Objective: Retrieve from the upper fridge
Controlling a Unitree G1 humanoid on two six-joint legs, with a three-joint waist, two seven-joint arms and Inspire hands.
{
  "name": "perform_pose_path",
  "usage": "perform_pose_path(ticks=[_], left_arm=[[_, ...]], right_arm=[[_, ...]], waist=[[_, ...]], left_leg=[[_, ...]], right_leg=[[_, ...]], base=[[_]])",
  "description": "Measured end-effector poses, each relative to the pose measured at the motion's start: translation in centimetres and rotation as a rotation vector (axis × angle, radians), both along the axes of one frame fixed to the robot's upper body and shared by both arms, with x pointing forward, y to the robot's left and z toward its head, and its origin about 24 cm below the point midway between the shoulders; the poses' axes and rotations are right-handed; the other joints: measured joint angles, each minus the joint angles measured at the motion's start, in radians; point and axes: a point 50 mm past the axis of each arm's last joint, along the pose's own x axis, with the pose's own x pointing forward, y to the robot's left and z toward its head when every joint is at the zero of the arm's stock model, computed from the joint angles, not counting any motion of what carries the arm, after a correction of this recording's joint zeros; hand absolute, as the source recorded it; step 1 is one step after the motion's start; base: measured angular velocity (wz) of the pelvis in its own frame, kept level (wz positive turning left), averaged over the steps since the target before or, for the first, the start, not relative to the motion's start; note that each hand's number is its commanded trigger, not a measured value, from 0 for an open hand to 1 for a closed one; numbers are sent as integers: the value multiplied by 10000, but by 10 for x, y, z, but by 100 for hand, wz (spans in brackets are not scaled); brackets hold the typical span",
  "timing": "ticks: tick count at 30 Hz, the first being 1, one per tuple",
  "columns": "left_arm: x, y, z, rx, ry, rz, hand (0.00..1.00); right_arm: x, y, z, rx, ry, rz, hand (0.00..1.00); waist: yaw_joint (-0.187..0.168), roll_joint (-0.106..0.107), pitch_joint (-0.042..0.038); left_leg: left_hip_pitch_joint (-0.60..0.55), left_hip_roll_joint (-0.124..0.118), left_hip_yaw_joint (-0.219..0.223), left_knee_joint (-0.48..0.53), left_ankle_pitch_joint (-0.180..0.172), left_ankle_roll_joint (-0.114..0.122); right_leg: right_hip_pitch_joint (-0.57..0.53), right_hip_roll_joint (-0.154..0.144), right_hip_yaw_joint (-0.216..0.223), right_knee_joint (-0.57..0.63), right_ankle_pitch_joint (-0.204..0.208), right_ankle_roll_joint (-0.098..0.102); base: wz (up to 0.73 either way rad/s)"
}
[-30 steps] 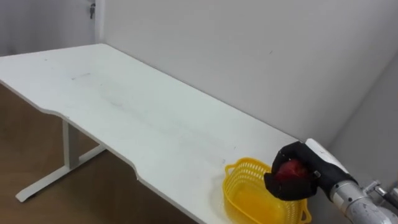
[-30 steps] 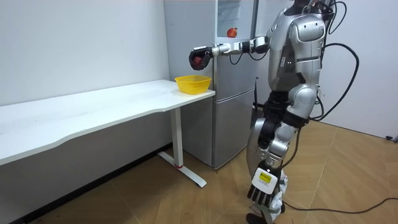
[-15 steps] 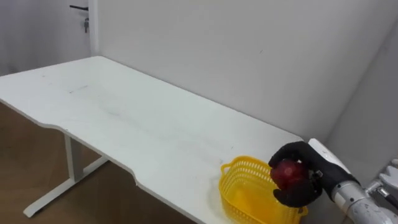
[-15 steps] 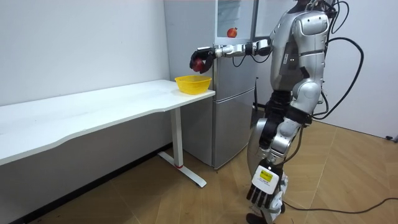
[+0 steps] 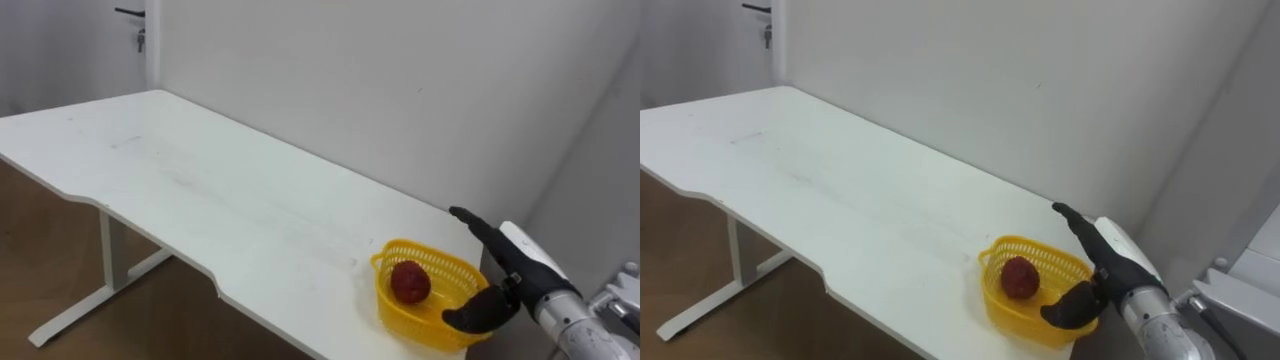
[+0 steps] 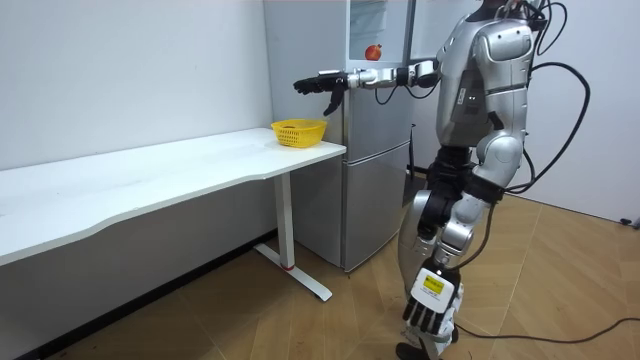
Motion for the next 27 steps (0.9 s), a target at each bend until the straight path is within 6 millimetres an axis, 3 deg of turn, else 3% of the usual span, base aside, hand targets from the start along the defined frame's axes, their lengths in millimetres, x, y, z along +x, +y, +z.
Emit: perform_pose_path(ticks=[8, 21, 27], left_arm=[[3, 0, 1, 5, -112, -101, 0], [10, -3, 1, 94, -315, -344, 0], [12, -3, 1, 260, -450, -357, 0]], right_arm=[[0, 2, 3, -201, -207, 15, 0], [-1, 5, 2, -184, -586, -114, 0], [-1, 8, 6, 47, -865, -19, 0]], waist=[[25, -116, 3], [9, -95, 20], [-12, -34, 64]], left_leg=[[16, 2, -1, -17, 0, 1], [50, 25, 12, -29, 1, 2], [67, 33, 26, -118, 1, 1]], right_leg=[[-8, 1, 1, -5, 0, 0], [-14, 28, 174, -11, 0, 0], [-13, 94, 322, -7, 0, 0]], base=[[0], [0], [0]])
